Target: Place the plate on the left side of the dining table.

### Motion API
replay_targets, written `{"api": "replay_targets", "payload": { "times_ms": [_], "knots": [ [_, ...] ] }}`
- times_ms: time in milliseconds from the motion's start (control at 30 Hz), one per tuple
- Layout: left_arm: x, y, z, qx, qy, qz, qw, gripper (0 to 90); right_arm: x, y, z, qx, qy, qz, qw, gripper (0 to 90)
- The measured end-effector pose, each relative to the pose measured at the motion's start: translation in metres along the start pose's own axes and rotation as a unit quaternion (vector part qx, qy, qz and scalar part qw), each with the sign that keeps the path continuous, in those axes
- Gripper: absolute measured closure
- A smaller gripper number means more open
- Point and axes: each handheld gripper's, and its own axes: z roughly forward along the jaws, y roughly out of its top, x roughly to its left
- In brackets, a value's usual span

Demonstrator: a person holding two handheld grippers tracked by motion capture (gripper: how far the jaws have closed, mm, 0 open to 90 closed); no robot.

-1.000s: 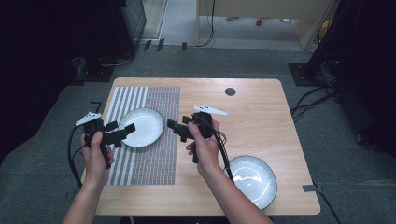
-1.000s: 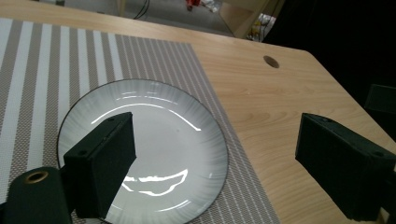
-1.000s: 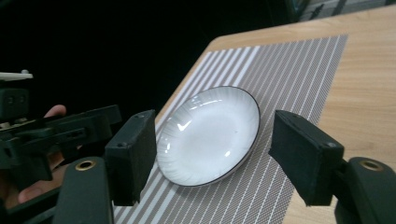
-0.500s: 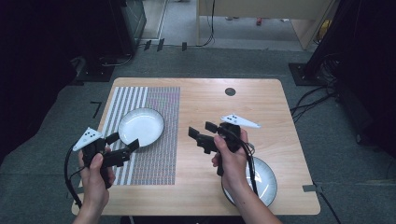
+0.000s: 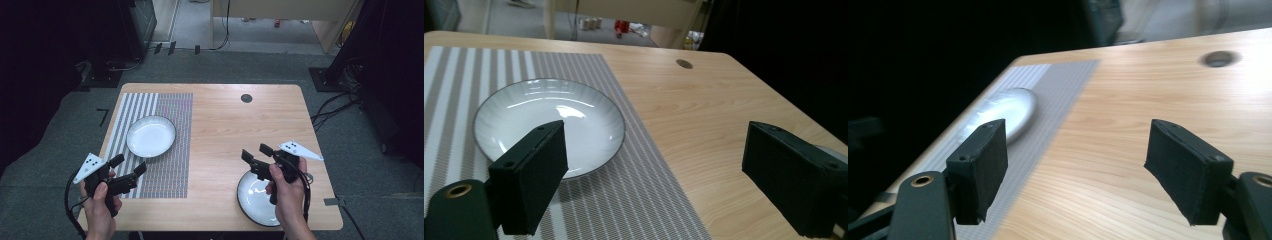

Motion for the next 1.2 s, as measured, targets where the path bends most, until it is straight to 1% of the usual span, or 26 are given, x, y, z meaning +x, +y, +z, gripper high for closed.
{"api": "replay_targets", "payload": {
  "times_ms": [67,100,133,167,200,233,267,300,333,367,400,433,500,533,567,633,667,700,733,800,833,933,1000,1033,1067,1200],
  "knots": [
    [0.003,-0.006,0.000,-0.004,0.013,0.004,0.9999,10.8,-0.010,-0.005,-0.008,-0.005,-0.012,-0.004,0.9999,24.5],
    [0.008,-0.012,0.001,0.000,0.024,0.010,0.9997,10.8,-0.021,-0.010,-0.015,-0.007,-0.033,-0.012,0.9994,24.6],
    [0.008,-0.012,0.001,0.000,0.024,0.010,0.9997,10.8,-0.021,-0.010,-0.015,-0.007,-0.033,-0.012,0.9994,24.6],
    [0.012,-0.017,0.002,0.002,0.039,0.021,0.9990,10.8,-0.033,-0.015,-0.022,-0.008,-0.054,-0.016,0.9984,24.6],
    [0.012,-0.017,0.002,0.002,0.039,0.021,0.9990,10.8,-0.038,-0.017,-0.024,-0.009,-0.063,-0.020,0.9978,24.6],
    [0.016,-0.020,0.002,0.001,0.048,0.028,0.9984,10.8,-0.038,-0.017,-0.024,-0.009,-0.063,-0.020,0.9978,24.6],
    [0.019,-0.024,0.002,-0.001,0.064,0.037,0.9973,10.7,-0.046,-0.021,-0.028,-0.011,-0.077,-0.025,0.9966,24.8],
    [0.024,-0.030,0.003,-0.001,0.088,0.047,0.9950,10.6,-0.060,-0.028,-0.034,-0.015,-0.095,-0.029,0.9950,24.8],
    [0.024,-0.030,0.003,-0.001,0.088,0.047,0.9950,10.6,-0.060,-0.028,-0.034,-0.015,-0.095,-0.029,0.9950,24.8],
    [0.030,-0.034,0.004,0.001,0.089,0.045,0.9950,10.6,-0.065,-0.031,-0.036,-0.014,-0.100,-0.029,0.9945,24.9],
    [0.037,-0.040,0.005,0.007,0.089,0.039,0.9952,10.5,-0.079,-0.039,-0.042,-0.012,-0.109,-0.026,0.9936,25.0],
    [0.037,-0.040,0.005,0.007,0.089,0.039,0.9952,10.5,-0.084,-0.043,-0.045,-0.010,-0.115,-0.023,0.9931,25.1],
    [0.046,-0.049,0.006,0.012,0.088,0.035,0.9954,10.4,-0.095,-0.050,-0.050,-0.007,-0.125,-0.013,0.9921,25.2],
    [0.046,-0.049,0.006,0.012,0.088,0.035,0.9954,10.4,-0.095,-0.050,-0.050,-0.007,-0.125,-0.013,0.9921,25.2],
    [0.048,-0.051,0.007,0.013,0.087,0.033,0.9955,10.4,-0.105,-0.056,-0.054,-0.007,-0.140,-0.008,0.9901,25.3],
    [0.053,-0.056,0.007,0.015,0.088,0.032,0.9955,10.4,-0.109,-0.059,-0.056,-0.007,-0.145,-0.005,0.9893,25.1],
    [0.056,-0.059,0.006,0.017,0.091,0.032,0.9952,10.4,-0.115,-0.063,-0.058,-0.005,-0.153,-0.008,0.9881,24.7],
    [0.058,-0.062,0.006,0.019,0.096,0.037,0.9945,10.4,-0.124,-0.069,-0.059,0.008,-0.172,-0.019,0.9848,23.6],
    [0.061,-0.065,0.005,0.021,0.104,0.038,0.9936,10.4,-0.124,-0.069,-0.059,0.008,-0.172,-0.019,0.9848,23.6],
    [0.069,-0.070,0.003,0.024,0.109,0.024,0.9935,10.4,-0.132,-0.076,-0.059,0.024,-0.199,-0.036,0.9791,23.2],
    [0.072,-0.072,0.003,0.025,0.112,0.018,0.9933,10.4,-0.136,-0.079,-0.060,0.029,-0.203,-0.034,0.9781,23.0],
    [0.084,-0.079,0.001,0.026,0.132,0.009,0.9908,10.4,-0.150,-0.086,-0.062,0.035,-0.209,-0.015,0.9771,22.7],
    [0.086,-0.079,0.000,0.025,0.129,0.005,0.9913,10.4,-0.153,-0.088,-0.062,0.038,-0.209,-0.013,0.9771,22.6],
    [0.088,-0.081,0.000,0.028,0.127,0.004,0.9915,10.5,-0.157,-0.092,-0.061,0.047,-0.214,-0.012,0.9756,22.7],
    [0.088,-0.081,0.000,0.028,0.127,0.004,0.9915,10.4,-0.157,-0.092,-0.061,0.047,-0.214,-0.012,0.9756,22.7],
    [0.089,-0.087,0.007,0.049,0.133,0.018,0.9897,10.4,-0.166,-0.099,-0.056,0.070,-0.217,-0.012,0.9736,21.9]
  ]
}}
